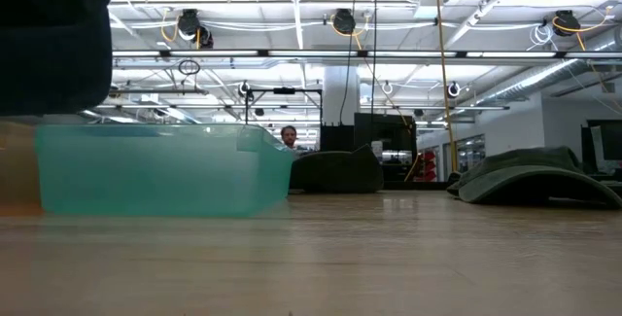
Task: Pick & Place hat
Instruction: Put the bottom blue cap into the orange bin
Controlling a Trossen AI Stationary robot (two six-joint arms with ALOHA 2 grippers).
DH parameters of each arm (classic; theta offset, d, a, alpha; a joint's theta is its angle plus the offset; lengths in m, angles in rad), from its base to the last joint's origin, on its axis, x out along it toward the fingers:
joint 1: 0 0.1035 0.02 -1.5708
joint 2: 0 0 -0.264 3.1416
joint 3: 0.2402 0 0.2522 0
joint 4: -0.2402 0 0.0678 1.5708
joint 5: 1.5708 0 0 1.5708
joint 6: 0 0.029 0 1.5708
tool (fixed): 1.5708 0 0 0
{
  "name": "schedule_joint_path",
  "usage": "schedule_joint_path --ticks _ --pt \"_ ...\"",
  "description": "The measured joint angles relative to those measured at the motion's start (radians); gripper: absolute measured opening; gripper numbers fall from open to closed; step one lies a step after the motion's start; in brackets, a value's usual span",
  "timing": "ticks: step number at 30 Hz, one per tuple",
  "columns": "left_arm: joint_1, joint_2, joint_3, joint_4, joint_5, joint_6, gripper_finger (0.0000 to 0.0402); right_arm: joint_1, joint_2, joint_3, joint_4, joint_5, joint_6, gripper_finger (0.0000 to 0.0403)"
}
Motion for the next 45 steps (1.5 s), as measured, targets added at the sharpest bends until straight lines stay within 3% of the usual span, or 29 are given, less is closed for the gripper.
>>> schedule_joint_path --ticks 7,16,23,33,45 --pt "-0.027 -0.007 -0.013 0.000 -0.106 0.048 0.0020 0.000 0.000 0.000 -0.017 0.000 0.001 0.0119" --pt "-0.037 -0.141 -0.159 0.000 -0.037 -0.230 0.0020 0.000 0.001 0.000 -0.098 0.000 -0.001 0.0118" --pt "-0.007 -0.233 -0.257 0.000 -0.140 -0.335 0.0020 0.000 0.001 0.000 -0.113 0.000 -0.031 0.0119" --pt "0.084 -0.237 -0.438 -0.002 -0.063 -0.199 0.0020 0.000 0.001 0.000 -0.113 0.000 -0.031 0.0118" --pt "0.326 -0.194 -0.444 -0.003 -0.290 0.219 0.0020 0.000 0.002 0.000 -0.133 0.003 -0.077 0.0118"
